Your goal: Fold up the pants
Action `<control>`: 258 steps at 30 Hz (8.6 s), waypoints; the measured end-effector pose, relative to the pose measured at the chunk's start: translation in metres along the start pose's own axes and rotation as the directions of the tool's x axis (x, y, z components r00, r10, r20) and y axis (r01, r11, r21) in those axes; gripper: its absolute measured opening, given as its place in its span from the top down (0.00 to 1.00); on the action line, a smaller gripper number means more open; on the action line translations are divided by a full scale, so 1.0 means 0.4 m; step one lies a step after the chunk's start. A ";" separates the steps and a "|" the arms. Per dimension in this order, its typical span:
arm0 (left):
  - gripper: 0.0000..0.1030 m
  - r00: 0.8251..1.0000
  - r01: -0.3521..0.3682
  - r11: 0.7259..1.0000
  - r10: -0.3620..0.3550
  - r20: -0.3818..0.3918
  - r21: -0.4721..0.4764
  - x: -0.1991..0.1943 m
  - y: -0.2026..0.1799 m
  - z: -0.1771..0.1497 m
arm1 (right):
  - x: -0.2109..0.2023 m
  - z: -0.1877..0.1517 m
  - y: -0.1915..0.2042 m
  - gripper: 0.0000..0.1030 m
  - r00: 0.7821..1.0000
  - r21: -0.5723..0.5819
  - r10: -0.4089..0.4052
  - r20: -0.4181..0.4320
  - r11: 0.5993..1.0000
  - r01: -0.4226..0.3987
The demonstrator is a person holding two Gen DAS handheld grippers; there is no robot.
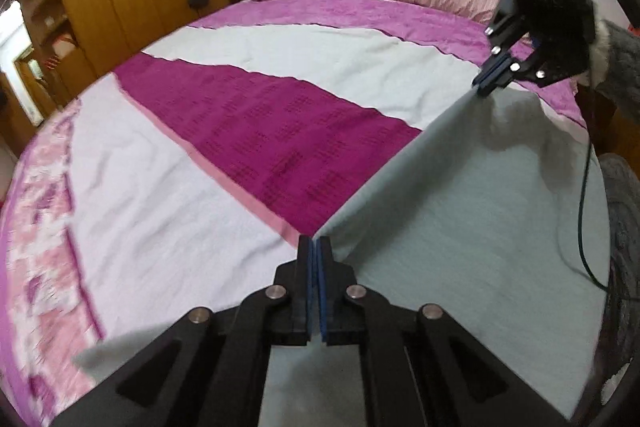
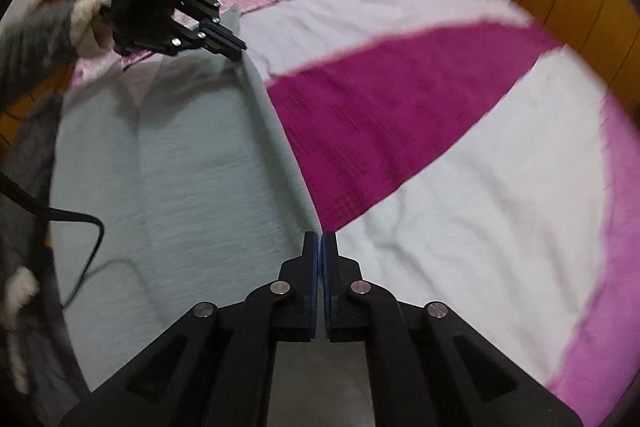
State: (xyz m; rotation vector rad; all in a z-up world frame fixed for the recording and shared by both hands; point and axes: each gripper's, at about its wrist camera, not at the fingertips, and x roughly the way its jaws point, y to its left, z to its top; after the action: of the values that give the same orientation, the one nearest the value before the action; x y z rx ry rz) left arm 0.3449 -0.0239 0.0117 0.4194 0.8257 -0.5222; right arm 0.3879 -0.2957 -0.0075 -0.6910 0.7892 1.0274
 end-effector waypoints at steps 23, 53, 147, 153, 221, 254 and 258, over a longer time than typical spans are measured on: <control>0.98 0.956 -0.284 0.947 0.292 -0.035 0.147 -0.243 -0.571 -0.383 | 0.009 -0.312 0.786 0.98 0.750 -0.543 -0.655 0.094 0.597 0.590; 0.98 0.938 -0.308 0.882 0.343 -0.039 0.356 -0.221 -0.640 -0.445 | 0.032 -0.369 0.832 0.98 0.772 -0.622 -0.623 0.125 0.557 0.550; 0.32 0.905 -0.371 0.442 0.369 -0.212 -0.817 -0.493 -0.073 -0.848 | 0.265 0.385 1.065 0.71 0.939 -0.227 -0.150 0.308 0.947 0.226; 0.26 0.908 -0.374 0.460 0.360 -0.216 -0.806 -0.482 -0.065 -0.840 | 0.314 0.372 1.062 0.71 0.909 -0.202 -0.299 0.292 0.909 0.364; 0.97 0.946 -0.324 0.710 0.260 -0.195 -0.625 -0.142 -0.106 -0.445 | -0.113 -0.561 0.223 0.99 0.929 0.890 -0.368 0.034 0.434 0.140; 0.66 0.934 -0.352 0.813 0.275 -0.228 -0.464 -0.146 -0.410 -0.298 | -0.139 -0.919 0.316 0.49 0.721 0.795 -0.460 0.518 -0.054 -0.605; 0.66 0.931 -0.362 0.790 0.277 -0.239 -0.495 -0.165 -0.386 -0.314 | -0.135 -0.914 0.306 0.53 0.717 0.793 -0.467 0.517 -0.055 -0.607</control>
State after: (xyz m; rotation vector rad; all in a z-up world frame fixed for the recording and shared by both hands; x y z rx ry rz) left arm 0.1443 -0.0609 -0.0364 0.0756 0.9846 0.0743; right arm 0.1712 -0.5711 -0.1769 1.1979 0.6331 0.3748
